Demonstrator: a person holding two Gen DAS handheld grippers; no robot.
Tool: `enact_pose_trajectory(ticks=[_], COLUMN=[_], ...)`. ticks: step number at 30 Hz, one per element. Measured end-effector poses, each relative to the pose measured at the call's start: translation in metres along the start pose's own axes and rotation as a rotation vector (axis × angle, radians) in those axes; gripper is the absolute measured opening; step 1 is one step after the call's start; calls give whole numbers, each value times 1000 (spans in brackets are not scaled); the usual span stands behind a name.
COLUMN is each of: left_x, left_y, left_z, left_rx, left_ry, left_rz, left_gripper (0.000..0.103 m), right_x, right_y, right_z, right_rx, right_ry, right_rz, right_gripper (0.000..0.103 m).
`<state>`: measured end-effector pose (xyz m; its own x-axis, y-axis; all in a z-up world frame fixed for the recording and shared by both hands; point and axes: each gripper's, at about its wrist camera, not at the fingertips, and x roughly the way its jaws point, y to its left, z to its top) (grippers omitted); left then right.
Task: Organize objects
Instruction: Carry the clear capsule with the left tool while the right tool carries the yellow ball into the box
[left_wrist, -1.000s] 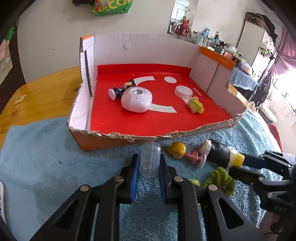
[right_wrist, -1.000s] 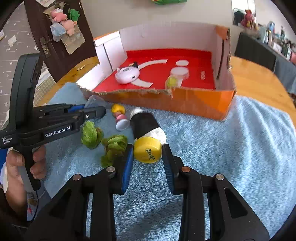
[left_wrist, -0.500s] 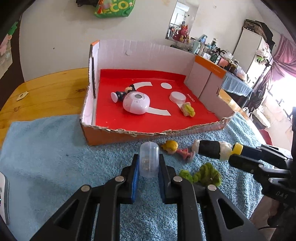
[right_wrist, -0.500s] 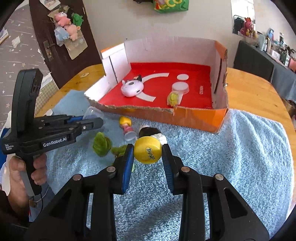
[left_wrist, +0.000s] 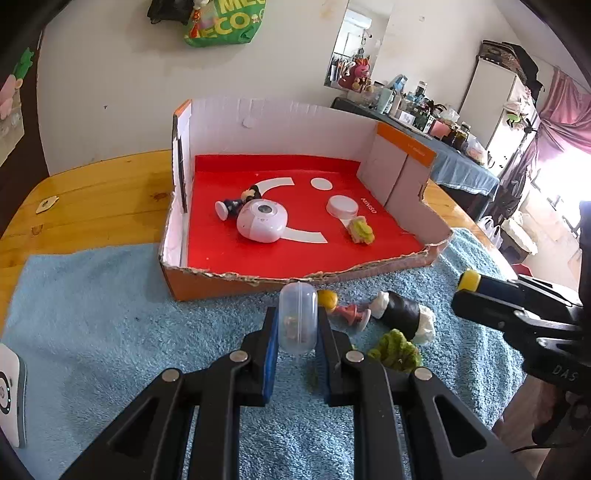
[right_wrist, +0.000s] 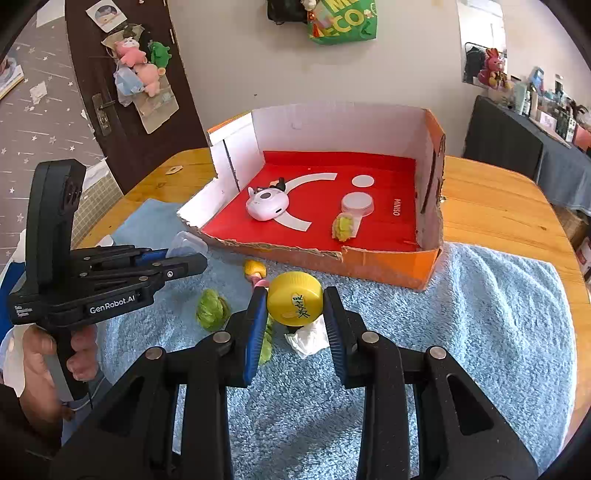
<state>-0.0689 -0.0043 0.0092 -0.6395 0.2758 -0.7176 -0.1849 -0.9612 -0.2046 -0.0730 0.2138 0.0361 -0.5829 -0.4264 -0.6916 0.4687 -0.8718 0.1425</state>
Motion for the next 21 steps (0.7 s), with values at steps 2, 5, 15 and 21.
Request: enact_pose_trajectory(ticks=[2, 5, 15, 21], left_x=[-2, -5, -10, -7], left_y=[-1, -1, -5, -6], left_z=[2, 6, 23, 32], left_rx=[2, 2, 10, 12], left_ry=[-5, -16, -43, -43], left_rz=[0, -2, 6, 10], left_gripper=[19, 19, 19, 19], right_x=[1, 2, 1, 4], right_y=[1, 1, -2, -5], right_z=[1, 4, 17, 30], right_rx=[-2, -5, -11, -20], right_ry=[0, -2, -25, -34], right_rz=[4, 10, 20, 18], right_gripper=[29, 29, 29, 29])
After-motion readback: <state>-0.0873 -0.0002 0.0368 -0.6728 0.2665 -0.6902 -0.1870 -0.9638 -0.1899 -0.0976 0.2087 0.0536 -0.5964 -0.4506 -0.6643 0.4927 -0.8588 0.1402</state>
